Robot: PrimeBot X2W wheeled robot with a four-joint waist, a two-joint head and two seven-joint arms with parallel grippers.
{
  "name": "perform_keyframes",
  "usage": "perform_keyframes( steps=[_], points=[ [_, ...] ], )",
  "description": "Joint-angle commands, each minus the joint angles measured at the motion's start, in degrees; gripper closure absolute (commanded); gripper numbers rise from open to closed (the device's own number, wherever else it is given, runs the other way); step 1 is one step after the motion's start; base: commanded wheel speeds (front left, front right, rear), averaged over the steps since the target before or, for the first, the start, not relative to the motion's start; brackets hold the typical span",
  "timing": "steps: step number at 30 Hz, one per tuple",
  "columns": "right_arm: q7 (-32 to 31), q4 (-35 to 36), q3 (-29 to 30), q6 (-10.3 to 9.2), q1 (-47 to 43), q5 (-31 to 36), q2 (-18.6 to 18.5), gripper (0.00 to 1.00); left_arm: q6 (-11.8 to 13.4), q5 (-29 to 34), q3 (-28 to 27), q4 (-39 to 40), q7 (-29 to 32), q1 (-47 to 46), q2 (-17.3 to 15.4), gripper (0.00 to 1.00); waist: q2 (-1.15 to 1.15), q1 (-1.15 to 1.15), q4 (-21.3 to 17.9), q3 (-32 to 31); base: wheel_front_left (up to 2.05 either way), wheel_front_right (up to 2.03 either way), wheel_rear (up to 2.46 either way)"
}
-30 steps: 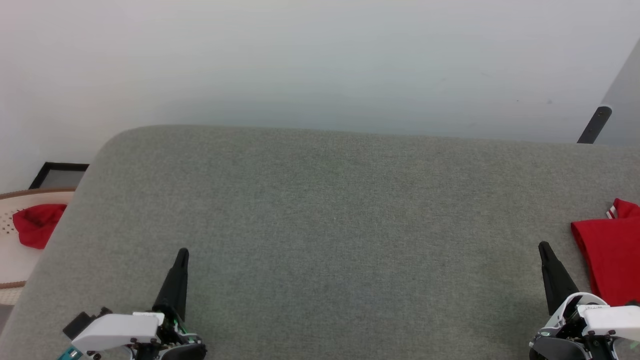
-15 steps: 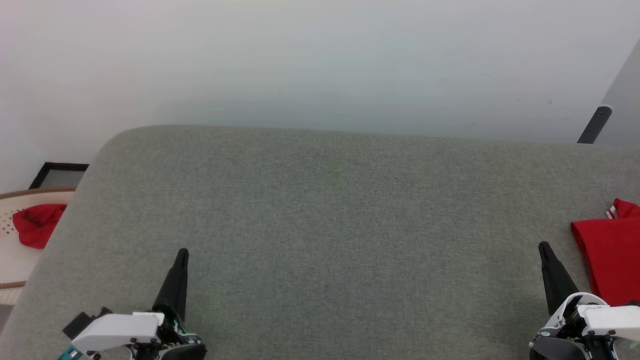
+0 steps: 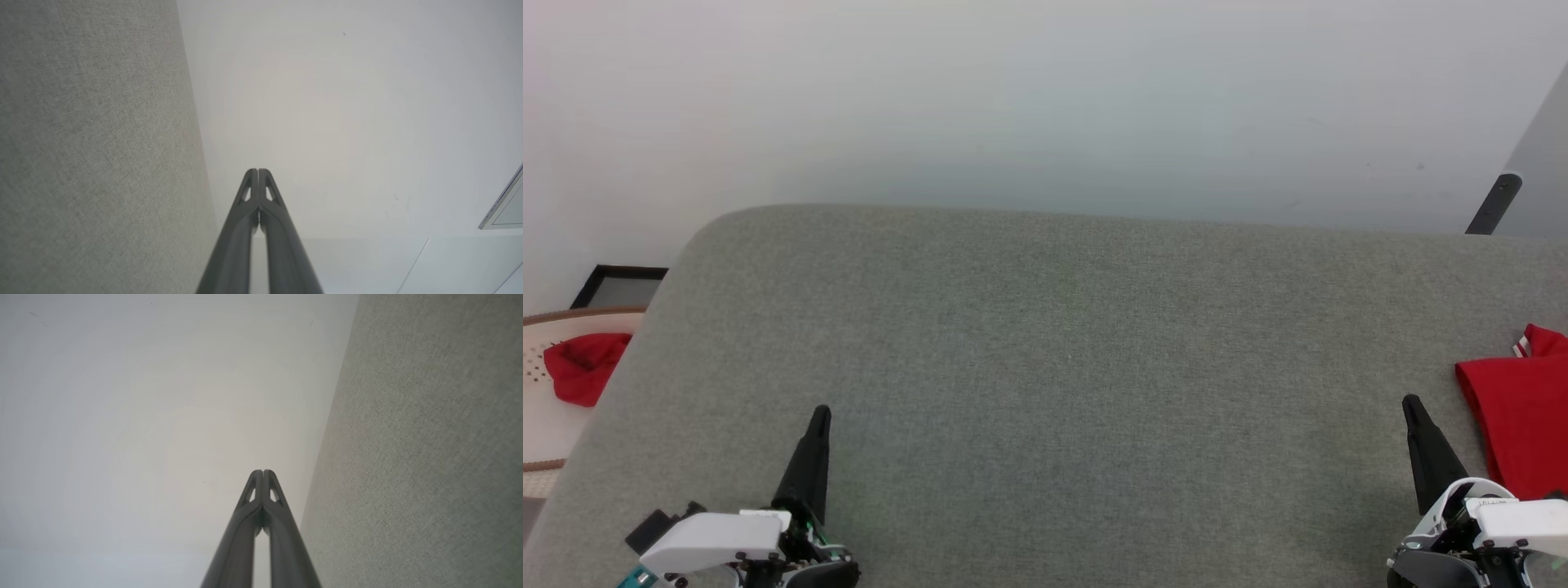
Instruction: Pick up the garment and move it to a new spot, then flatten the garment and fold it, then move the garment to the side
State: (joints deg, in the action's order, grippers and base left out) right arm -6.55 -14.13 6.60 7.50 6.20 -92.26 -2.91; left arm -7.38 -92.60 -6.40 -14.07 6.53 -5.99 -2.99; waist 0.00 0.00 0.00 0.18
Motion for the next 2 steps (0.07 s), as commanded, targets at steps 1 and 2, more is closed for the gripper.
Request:
perform_keyframes(
  steps=[1, 2],
  points=[
    [0.01, -0.01, -0.18, -0.02, 0.21, -0.30, 0.15, 1.00, -0.20, 0.28, -0.18, -0.10, 0.08, -0.59, 0.08, 1.00, 0.00, 0.00, 0.00, 0.00, 0.00, 0.00, 0.00],
    [0.00, -0.01, -0.18, -0.02, 0.21, -0.30, 0.15, 1.00, -0.20, 0.28, -0.19, -0.10, 0.08, -0.59, 0.08, 1.00, 0.00, 0.00, 0.00, 0.00, 0.00, 0.00, 0.00]
  ],
)
